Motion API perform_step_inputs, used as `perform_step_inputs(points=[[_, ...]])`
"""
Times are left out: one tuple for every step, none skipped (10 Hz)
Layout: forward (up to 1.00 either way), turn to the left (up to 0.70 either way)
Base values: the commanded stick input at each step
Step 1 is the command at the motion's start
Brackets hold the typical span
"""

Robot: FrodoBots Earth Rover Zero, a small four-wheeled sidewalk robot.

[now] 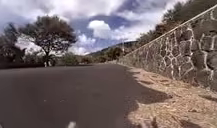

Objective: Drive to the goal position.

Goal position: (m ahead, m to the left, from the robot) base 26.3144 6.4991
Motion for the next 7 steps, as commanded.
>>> perform_step_inputs(points=[[0.5,0.0],[0.5,0.0],[0.5,0.0],[0.5,0.0],[0.5,0.0],[0.5,0.0],[0.5,0.0]])
